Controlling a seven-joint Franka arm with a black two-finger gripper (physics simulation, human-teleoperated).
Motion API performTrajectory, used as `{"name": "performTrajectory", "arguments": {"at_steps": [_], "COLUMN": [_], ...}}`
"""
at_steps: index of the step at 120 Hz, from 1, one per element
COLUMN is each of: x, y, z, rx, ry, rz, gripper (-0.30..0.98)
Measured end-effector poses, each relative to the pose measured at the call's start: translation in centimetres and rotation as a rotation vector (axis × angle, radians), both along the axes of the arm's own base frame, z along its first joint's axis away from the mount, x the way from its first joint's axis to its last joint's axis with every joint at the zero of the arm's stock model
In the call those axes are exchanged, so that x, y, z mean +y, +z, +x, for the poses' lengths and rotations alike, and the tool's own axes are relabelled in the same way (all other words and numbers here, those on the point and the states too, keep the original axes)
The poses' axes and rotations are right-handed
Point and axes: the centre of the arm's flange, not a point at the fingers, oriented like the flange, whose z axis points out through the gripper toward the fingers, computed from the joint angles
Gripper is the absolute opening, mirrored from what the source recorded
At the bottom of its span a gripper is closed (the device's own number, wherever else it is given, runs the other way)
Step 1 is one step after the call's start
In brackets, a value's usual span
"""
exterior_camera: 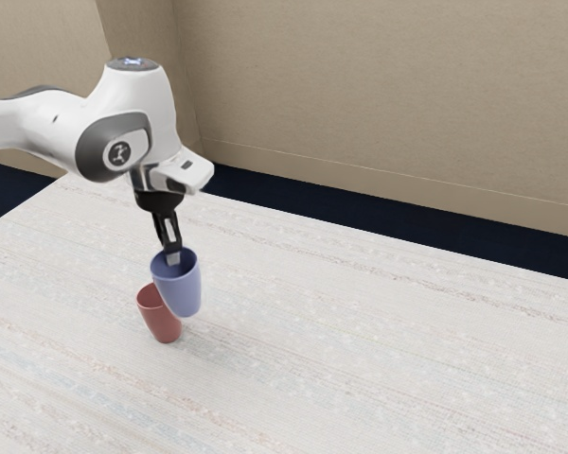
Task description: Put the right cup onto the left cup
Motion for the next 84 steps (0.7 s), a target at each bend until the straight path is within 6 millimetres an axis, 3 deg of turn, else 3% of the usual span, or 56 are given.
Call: {"name": "performTrajectory", "arguments": {"at_steps": [41,84], "x": [7.8,10.3], "y": [-0.2,-1.6], "z": [1.2,3.9], "rx": [0.021,0.049], "ry": [0.124,0.115], "rz": [0.023,0.069], "gripper": [-0.10,-0.10]}}
